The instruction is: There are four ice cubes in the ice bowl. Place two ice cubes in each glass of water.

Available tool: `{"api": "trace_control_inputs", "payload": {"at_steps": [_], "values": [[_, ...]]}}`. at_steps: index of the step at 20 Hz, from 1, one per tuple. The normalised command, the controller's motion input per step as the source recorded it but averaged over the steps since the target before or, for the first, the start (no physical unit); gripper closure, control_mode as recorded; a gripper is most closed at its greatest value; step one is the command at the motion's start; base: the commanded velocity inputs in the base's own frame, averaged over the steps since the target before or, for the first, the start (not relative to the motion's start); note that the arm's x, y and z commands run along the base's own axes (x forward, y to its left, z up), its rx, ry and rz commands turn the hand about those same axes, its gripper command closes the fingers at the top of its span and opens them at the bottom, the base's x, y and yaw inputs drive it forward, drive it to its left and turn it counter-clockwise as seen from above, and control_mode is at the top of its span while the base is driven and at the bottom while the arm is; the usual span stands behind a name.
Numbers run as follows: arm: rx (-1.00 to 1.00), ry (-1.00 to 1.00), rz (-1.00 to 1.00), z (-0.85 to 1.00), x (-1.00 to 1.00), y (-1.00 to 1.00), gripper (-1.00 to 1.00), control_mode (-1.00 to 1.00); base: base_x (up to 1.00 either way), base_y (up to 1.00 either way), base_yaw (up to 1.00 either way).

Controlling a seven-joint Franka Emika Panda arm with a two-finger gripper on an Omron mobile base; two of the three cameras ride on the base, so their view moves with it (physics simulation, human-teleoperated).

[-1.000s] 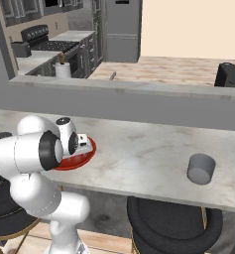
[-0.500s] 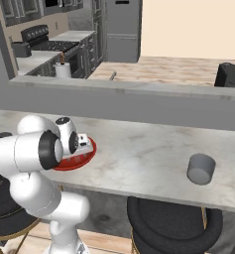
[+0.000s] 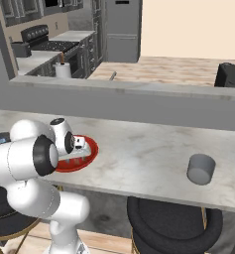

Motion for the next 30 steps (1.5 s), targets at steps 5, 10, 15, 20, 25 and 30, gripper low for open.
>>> {"api": "trace_control_inputs", "payload": {"at_steps": [5, 10, 15, 20, 25, 30], "values": [[0.00, 0.00, -0.23, -0.27, -0.39, 0.00, -1.00, -1.00, 0.00, 0.00, 0.00], [0.00, 0.04, -0.25, -0.40, -0.01, -0.08, -1.00, -1.00, 0.00, 0.00, 0.00], [0.00, 0.09, -0.26, -0.35, -0.24, -0.23, -1.00, -1.00, 0.00, 0.00, 0.00], [0.00, 0.07, -0.21, -0.19, -0.75, -0.26, -1.00, -1.00, 0.00, 0.00, 0.00], [0.01, 0.06, -0.01, -0.09, -0.26, -0.01, -1.00, -1.00, 0.00, 0.00, 0.00], [0.00, 0.11, 0.00, -0.28, 0.24, 0.15, 1.00, -1.00, 0.00, 0.00, 0.00]]}}
